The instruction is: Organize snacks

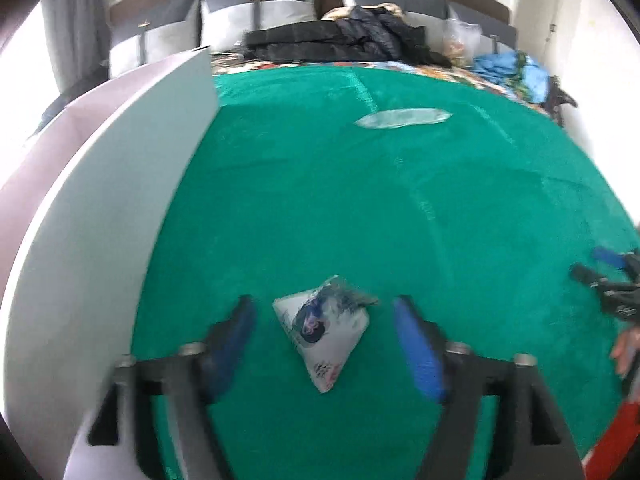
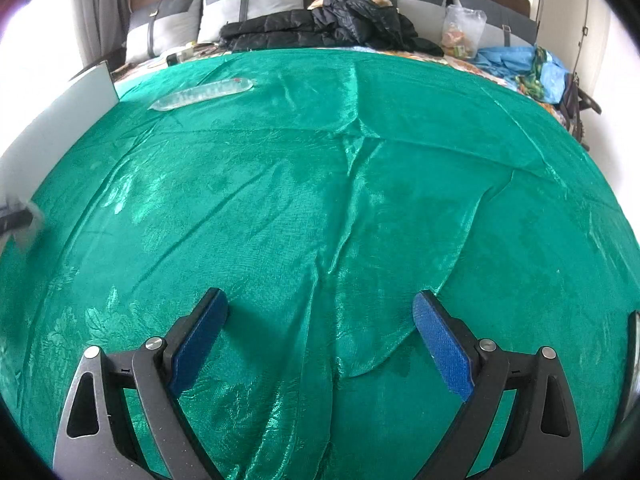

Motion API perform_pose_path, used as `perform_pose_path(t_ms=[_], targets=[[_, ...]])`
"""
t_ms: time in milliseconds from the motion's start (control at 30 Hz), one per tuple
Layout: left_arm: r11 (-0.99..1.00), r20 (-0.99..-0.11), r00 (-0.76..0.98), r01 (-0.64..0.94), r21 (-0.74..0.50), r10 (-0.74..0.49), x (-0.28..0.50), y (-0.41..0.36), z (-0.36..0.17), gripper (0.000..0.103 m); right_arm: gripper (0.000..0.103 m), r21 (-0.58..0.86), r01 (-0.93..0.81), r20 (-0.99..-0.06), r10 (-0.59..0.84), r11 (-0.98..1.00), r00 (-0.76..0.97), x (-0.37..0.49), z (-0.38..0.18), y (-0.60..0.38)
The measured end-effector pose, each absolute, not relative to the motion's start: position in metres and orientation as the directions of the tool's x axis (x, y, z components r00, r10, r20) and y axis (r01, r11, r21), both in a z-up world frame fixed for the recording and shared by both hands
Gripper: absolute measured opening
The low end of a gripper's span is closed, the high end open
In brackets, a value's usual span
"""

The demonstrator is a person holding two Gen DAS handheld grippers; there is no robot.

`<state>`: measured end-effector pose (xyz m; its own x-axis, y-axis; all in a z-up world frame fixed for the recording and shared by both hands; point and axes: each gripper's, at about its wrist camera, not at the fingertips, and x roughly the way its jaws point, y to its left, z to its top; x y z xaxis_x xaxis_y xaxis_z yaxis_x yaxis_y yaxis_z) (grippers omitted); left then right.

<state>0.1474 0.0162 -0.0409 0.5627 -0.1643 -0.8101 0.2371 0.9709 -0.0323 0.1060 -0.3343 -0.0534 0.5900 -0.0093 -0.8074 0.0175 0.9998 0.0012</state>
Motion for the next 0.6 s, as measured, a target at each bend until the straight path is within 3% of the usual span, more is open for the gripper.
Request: perform_pose_path(t_ms=[167,233,600], targets=[[0.981,-0.802,0.585,0.193,-0.010,-0.123,0.151,0.026,-0.067,0.092,0.096,0.000,0.017,-0.807,-0.010,1.000,0.590,0.106,-0.053,-0.334],[0.980,-0.808,0.579,0.198,0.005,-0.113,0.152,0.023,-0.069,0.103,0.096,0.001,0.017,-0.808,-0.010,1.000,0.590,0.106,-0.053,-0.334],[0.982,-0.814,0.569,0.188,-0.010,-0.117,0.154,0.028,-0.073,0.103,0.096,0.002,0.017,-0.808,-0.009,1.000,0.589,0.105,-0.053,-0.333]])
